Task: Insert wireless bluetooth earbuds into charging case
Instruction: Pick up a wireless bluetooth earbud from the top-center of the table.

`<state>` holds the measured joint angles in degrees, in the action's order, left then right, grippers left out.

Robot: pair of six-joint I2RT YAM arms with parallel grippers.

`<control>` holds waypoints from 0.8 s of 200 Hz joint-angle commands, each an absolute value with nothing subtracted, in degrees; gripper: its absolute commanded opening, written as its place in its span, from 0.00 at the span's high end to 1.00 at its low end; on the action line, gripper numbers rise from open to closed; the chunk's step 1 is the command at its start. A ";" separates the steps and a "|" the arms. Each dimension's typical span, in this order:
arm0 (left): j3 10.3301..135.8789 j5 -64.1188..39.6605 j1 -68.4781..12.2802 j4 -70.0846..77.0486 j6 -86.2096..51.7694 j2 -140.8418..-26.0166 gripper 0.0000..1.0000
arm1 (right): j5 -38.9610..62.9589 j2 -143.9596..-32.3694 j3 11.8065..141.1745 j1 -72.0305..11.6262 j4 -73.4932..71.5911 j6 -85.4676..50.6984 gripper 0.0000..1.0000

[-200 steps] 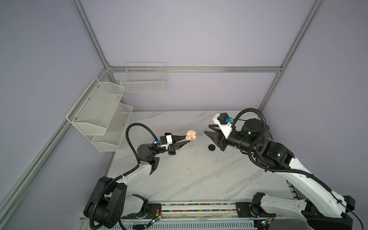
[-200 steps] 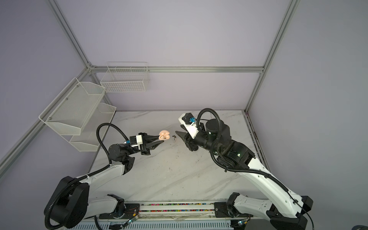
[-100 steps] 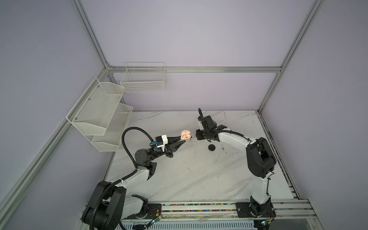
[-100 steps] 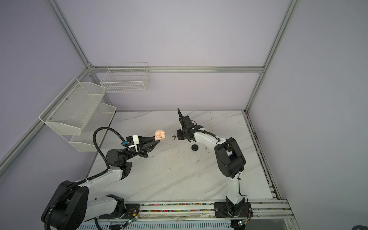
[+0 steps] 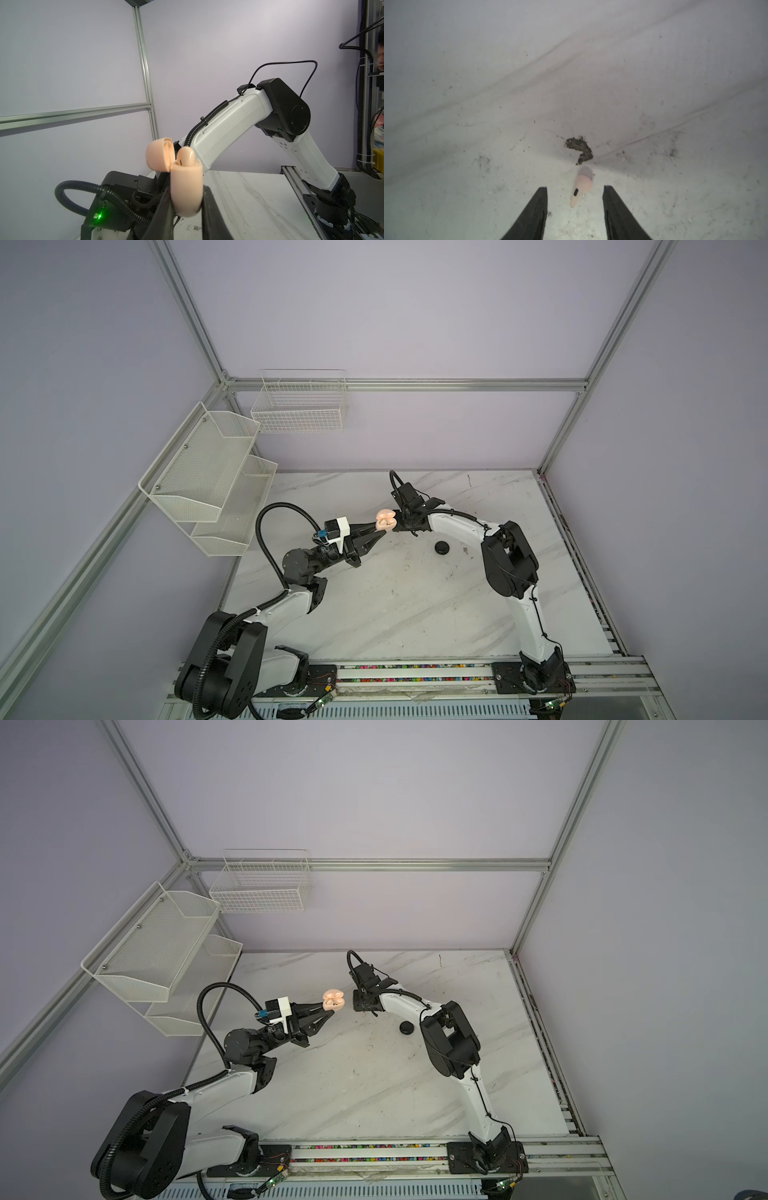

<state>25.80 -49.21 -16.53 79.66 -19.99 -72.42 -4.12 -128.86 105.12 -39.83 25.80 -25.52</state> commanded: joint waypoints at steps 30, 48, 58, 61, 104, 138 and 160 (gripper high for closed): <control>25.10 -48.95 -15.73 83.44 -21.42 -72.51 1.00 | -7.31 -134.51 109.67 -40.65 31.98 -25.83 0.54; 25.07 -49.10 -15.73 84.51 -22.10 -73.12 1.00 | -7.49 -135.60 110.89 -40.64 33.98 -25.23 0.55; 25.11 -49.05 -15.60 84.96 -22.49 -73.36 1.00 | -7.39 -135.31 110.63 -40.69 34.40 -25.14 0.59; 25.13 -49.07 -15.56 85.09 -22.59 -73.39 1.00 | -7.46 -135.14 110.44 -40.63 34.41 -25.14 0.59; 25.15 -49.22 -15.36 86.06 -23.60 -73.86 1.00 | -7.14 -132.39 107.84 -40.69 34.20 -24.83 0.65; 25.34 -49.30 -15.38 86.05 -24.17 -73.92 1.00 | -6.68 -131.75 107.71 -40.69 34.22 -24.39 0.67; 25.26 -49.39 -15.34 86.11 -24.39 -73.89 1.00 | -6.51 -131.72 107.58 -40.69 34.03 -23.60 0.69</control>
<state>25.80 -49.25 -15.77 81.52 -23.51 -74.04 -6.50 -134.45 108.73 -40.29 32.14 -24.25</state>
